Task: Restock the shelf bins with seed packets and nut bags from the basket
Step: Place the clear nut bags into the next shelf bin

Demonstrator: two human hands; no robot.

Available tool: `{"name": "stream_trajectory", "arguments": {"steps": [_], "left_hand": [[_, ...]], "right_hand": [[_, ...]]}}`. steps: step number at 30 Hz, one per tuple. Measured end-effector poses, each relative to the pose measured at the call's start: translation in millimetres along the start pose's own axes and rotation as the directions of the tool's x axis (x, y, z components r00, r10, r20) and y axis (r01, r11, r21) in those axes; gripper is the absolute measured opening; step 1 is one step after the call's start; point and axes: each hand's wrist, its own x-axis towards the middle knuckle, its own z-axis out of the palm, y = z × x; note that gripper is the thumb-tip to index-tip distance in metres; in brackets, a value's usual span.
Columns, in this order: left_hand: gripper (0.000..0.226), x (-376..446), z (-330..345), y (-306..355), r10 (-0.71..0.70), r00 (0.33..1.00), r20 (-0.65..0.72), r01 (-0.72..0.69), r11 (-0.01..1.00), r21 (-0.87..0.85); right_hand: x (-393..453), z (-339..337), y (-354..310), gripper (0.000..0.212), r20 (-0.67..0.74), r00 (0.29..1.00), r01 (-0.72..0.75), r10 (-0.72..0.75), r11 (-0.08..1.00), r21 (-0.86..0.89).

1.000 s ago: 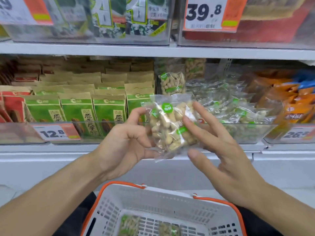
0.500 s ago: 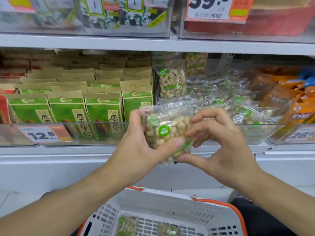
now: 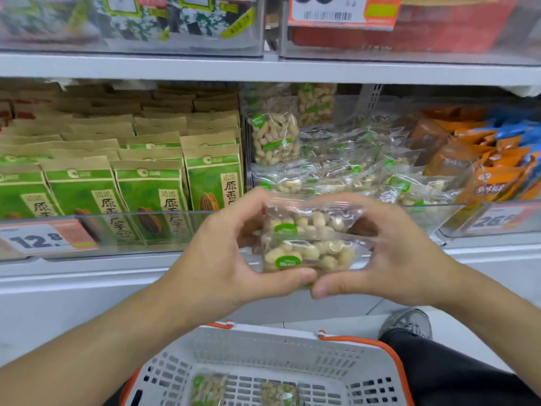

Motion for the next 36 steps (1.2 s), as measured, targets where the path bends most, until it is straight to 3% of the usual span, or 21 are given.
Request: {"name": "stream_trajectory", "arguments": {"steps": [3,7,10,13,17,21,26,27,29,31,34,36], "left_hand": [[0.068,3,1,-3,0.065,0.996,-0.059,-0.059,0.994,0.096],[0.073,7,2,-2,0.107,0.987,-0.123,-0.086,0.982,0.165],[0.044,9,4,-3,0.091,0.958,-0.271,-0.042,0.983,0.180],[0.024,9,0,-10,0.097,0.947,-0.306,-0.004,0.956,0.293],[0.034,10,-4,-27,0.075,0.965,-0.253,0.082,0.827,0.557],[0.049,11,-4,-42,-0.053,0.978,-0.203,0.158,0.822,0.547],[0.056,12,3,-53,-0.029,0.969,-0.246,0.166,0.813,0.558],[0.055,12,4,-53,-0.025,0.968,-0.249,0.166,0.811,0.561],[0.051,11,4,-53,-0.023,0.968,-0.248,0.163,0.813,0.559],[0.047,12,3,-52,-0.024,0.968,-0.251,0.165,0.815,0.556],[0.044,13,2,-51,-0.026,0.969,-0.245,0.166,0.804,0.571],[0.041,13,2,-51,-0.030,0.970,-0.241,0.166,0.807,0.567]], "right_hand": [[0,-1,2,0.065,-0.140,0.983,0.096,-0.120,0.982,-0.164],[4,-9,7,0.066,-0.262,0.929,0.176,-0.261,0.935,-0.307],[11,-29,21,0.067,-0.403,0.849,0.155,-0.341,0.891,-0.428],[13,-55,38,0.070,-0.490,0.805,0.065,-0.334,0.871,-0.487],[25,-71,60,0.068,-0.490,0.849,-0.054,-0.199,0.889,-0.454],[53,-74,80,0.067,-0.534,0.846,-0.215,0.005,0.919,-0.332],[103,-89,84,0.061,-0.458,0.863,-0.356,0.215,0.901,-0.247],[112,-93,85,0.065,-0.421,0.864,-0.396,0.276,0.889,-0.229],[126,-102,85,0.094,-0.363,0.862,-0.449,0.355,0.866,-0.219],[136,-106,81,0.102,-0.327,0.843,-0.513,0.428,0.822,-0.247],[150,-104,88,0.077,-0.392,0.829,-0.515,0.399,0.819,-0.255],[155,-94,91,0.072,-0.423,0.835,-0.480,0.351,0.842,-0.248]]}}
